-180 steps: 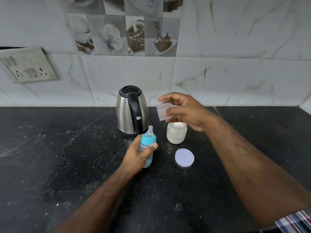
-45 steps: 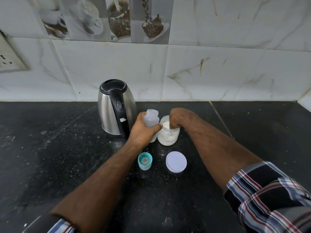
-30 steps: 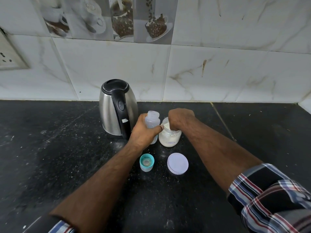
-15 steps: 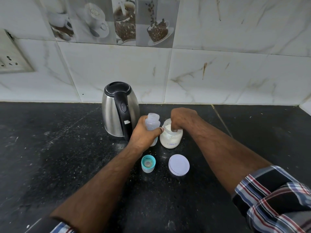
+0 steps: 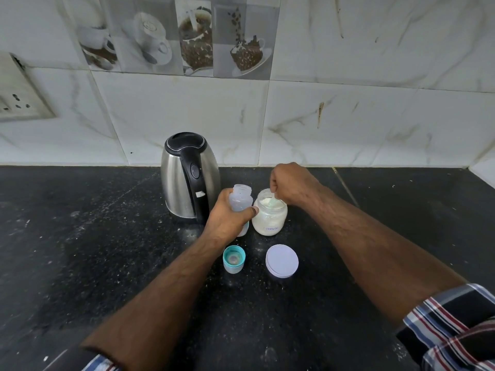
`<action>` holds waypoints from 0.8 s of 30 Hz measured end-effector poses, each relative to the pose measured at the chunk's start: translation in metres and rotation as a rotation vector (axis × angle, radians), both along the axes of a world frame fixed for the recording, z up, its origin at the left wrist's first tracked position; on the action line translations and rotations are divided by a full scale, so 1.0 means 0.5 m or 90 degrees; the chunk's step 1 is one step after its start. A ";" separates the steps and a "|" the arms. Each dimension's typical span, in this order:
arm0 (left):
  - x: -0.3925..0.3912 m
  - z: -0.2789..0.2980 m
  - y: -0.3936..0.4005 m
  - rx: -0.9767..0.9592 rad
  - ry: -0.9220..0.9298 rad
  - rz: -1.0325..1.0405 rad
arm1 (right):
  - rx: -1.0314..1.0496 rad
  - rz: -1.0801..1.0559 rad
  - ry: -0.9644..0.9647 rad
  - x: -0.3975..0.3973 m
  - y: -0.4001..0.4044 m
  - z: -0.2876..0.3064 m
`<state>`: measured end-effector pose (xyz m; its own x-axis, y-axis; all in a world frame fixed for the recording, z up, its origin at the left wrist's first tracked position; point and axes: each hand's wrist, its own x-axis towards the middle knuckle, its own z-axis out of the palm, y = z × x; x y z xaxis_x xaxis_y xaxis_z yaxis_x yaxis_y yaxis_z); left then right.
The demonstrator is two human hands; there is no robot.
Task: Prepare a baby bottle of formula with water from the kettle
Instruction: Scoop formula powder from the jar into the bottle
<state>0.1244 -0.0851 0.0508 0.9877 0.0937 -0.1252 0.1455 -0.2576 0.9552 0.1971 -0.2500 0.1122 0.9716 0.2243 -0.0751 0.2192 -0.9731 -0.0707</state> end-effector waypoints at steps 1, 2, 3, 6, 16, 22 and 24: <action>-0.001 -0.001 0.000 0.002 0.002 0.001 | 0.008 0.003 -0.013 -0.002 -0.003 0.001; -0.002 -0.001 -0.001 0.003 0.002 0.002 | 0.019 0.005 -0.024 -0.004 -0.004 0.000; -0.004 0.000 -0.001 0.006 0.003 0.002 | 0.022 0.011 -0.036 -0.007 -0.005 -0.001; -0.008 0.000 -0.002 0.006 -0.002 0.003 | -0.013 0.045 -0.035 -0.019 -0.003 -0.007; -0.021 0.007 -0.002 -0.002 -0.016 0.009 | 0.016 0.045 -0.068 -0.021 -0.011 -0.013; -0.025 0.007 -0.001 -0.007 -0.012 0.007 | -0.011 0.030 -0.053 -0.024 -0.005 -0.015; -0.026 0.007 -0.002 -0.009 -0.011 0.009 | 0.026 0.006 -0.025 -0.022 0.002 -0.022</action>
<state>0.1111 -0.0862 0.0541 0.9885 0.1053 -0.1089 0.1317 -0.2417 0.9614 0.1862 -0.2492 0.1014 0.9716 0.2349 -0.0284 0.2310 -0.9677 -0.1009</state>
